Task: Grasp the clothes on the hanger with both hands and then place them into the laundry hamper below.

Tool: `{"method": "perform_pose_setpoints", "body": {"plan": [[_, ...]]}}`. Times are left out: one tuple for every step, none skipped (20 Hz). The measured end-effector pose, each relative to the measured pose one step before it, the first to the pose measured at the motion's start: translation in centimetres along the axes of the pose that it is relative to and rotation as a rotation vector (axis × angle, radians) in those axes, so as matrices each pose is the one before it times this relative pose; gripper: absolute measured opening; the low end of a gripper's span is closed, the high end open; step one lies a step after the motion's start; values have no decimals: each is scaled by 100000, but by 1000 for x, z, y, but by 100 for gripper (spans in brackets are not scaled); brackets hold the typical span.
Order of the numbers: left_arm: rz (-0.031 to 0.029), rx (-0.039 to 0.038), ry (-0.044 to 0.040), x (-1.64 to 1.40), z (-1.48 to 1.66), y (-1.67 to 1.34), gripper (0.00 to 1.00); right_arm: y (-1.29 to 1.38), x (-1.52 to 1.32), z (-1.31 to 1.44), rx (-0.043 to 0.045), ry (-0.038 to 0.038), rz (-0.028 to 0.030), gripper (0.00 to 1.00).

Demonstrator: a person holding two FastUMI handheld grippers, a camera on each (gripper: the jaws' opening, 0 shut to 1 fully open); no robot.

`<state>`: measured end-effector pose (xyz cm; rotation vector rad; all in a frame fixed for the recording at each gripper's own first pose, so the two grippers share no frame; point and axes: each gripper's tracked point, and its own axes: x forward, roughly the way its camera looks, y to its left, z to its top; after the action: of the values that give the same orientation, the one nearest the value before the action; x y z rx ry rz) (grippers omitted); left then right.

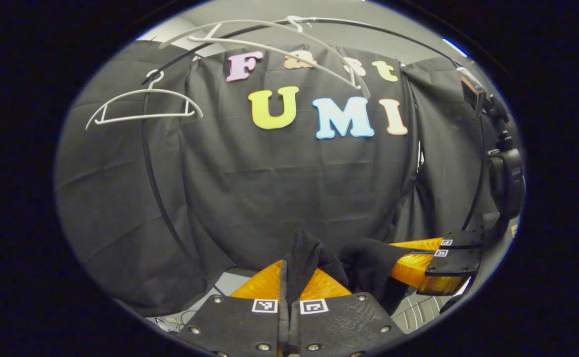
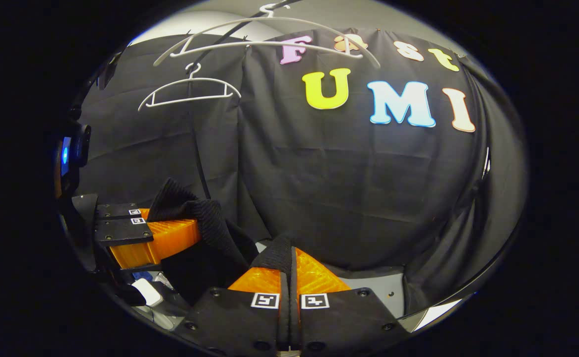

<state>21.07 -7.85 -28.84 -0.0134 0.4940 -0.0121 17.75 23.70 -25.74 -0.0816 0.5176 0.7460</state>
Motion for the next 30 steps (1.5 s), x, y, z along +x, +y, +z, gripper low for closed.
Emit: {"method": "perform_pose_setpoints", "body": {"plan": [[238, 8, 2668, 477, -889, -173, 1, 9, 261, -897, -381, 2084, 115, 4], [150, 166, 2755, 313, -1018, -3, 0, -64, 214, -792, -105, 2264, 26, 4], [42, 174, 2749, 143, -1032, -15, 0, 105, 341, -847, 139, 2100, 212, 2], [186, 156, 2313, 78, -976, -76, 1, -49, 209, -694, 152, 1809, 82, 2], [-16, -283, 2111, 40, -860, -19, 0, 325, 38, -800, 173, 1821, 307, 2], [16, -608, 1673, 64, -647, 168, 0, 129, 159, -590, 55, 1711, 265, 2], [202, -463, 1896, 288, -450, 114, 2, 155, 100, -758, -147, 1515, 312, 2], [311, -294, 2181, 441, -484, 160, 2, 97, 191, -623, -486, 1672, 138, 2], [490, -151, 2172, 415, -822, 260, 2, 128, 349, -531, -619, 1830, -42, 2], [522, 41, 2296, 131, -827, 395, 2, -123, 236, -608, -477, 2032, -175, 2], [506, 46, 2158, -113, -859, 100, 1, 15, 268, -702, 99, 1591, 133, 2], [133, -76, 1872, 103, -778, 56, 1, 77, 34, -652, -55, 1663, 162, 2], [270, -154, 2236, 305, -787, 249, 2, 90, 159, -633, -350, 1669, -236, 3], [-107, -178, 2190, 372, -670, 114, 2, -63, 147, -487, -539, 1962, -419, 4], [48, -219, 2206, -8, -598, 62, 3, 85, 155, -511, 7, 1529, 187, 4], [-502, -464, 2071, 262, -647, 4, 4, 41, 53, -472, -14, 1748, -143, 4], [-127, -398, 1583, -4, -700, 130, 5, 98, 145, -540, 128, 1724, -73, 6], [144, -262, 593, 199, -743, 327, 5, -105, -21, -659, 392, 1717, -165, 6], [94, -25, -938, -493, 163, 27, 22, -111, -130, -597, 811, 1848, -121, 9], [-78, 411, -1054, -268, 331, 56, 39, -108, -245, -578, 1436, 1258, 165, 21], [759, 686, -871, -316, 199, 269, 56, 86, -133, -224, 1199, 1021, 100, 33], [911, 756, -720, -229, 129, 357, 74, 102, -266, 71, 1660, -1105, 531, 49], [834, 442, -514, -250, 243, 462, 91, -90, 23, 306, 899, -828, -119, 66], [403, 39, -438, -161, 140, 351, 91, -176, -438, 120, 221, -785, -861, 82], [181, -120, -272, -219, -145, 217, 91, -313, 99, 197, -43, -956, -1135, 98], [130, 46, -521, -254, 38, 256, 92, 72, -234, 406, 217, -960, -837, 97], [13, 304, -740, -348, 53, 232, 91, -58, -291, 209, 560, -948, -884, 97], [-328, 708, -960, -365, 222, 238, 92, 245, -479, -34, 949, -1098, -601, 97], [-322, 958, -1238, -645, 294, 282, 91, 0, -626, 233, 1085, -1579, -990, 97], [-544, 1289, -1713, -511, 578, 206, 92, 429, -849, 183, 958, -2007, -1129, 97]]}}
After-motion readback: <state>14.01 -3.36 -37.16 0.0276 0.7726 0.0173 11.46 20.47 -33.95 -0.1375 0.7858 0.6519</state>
